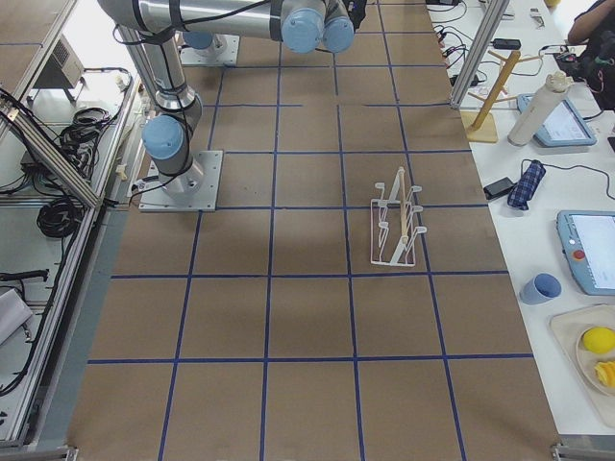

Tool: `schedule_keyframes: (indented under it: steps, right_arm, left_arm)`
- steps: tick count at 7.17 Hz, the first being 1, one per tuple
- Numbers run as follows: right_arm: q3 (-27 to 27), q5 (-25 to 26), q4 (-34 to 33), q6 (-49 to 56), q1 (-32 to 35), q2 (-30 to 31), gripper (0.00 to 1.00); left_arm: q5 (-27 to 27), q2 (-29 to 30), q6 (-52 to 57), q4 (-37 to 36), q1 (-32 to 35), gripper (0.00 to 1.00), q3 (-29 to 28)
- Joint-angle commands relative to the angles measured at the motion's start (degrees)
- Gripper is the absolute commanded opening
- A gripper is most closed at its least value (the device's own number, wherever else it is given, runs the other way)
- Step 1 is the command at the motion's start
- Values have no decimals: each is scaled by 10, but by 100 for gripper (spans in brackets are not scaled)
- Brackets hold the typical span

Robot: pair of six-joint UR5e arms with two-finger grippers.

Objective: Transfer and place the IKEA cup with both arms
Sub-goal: 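Carry the white cup toward the center while the left arm reaches to meet it, then grasp the white cup with the left gripper and open the right gripper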

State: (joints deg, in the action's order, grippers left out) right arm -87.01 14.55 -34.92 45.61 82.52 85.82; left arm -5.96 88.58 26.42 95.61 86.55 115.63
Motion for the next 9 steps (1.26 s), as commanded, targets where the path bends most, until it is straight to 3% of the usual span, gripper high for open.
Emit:
schedule_keyframes:
  steps: [1,4,5,6,7,8,9]
  right_arm:
    - [-1,0,4,0,1,0,29]
    - [-1,0,5,0,1,-2,30]
    - [-1,0,5,0,1,-2,31]
    - [-1,0,6,0,1,-2,43]
    - [-1,0,9,-2,1,-2,66]
    - [0,1,8,-3,1,-2,98]
    - [0,3,3,-4,0,-5,100]
  left_arm:
    - [1,0,0,-2,1,57,0]
    - [0,-16,-5,2,0,19,0]
    - [0,-17,-6,3,0,2,0]
    - [2,-18,-15,1,0,0,-1]
    - [4,-20,-15,0,0,0,-1]
    - [5,-21,-16,0,-1,0,-1]
    - [5,-24,-23,0,-3,0,-1]
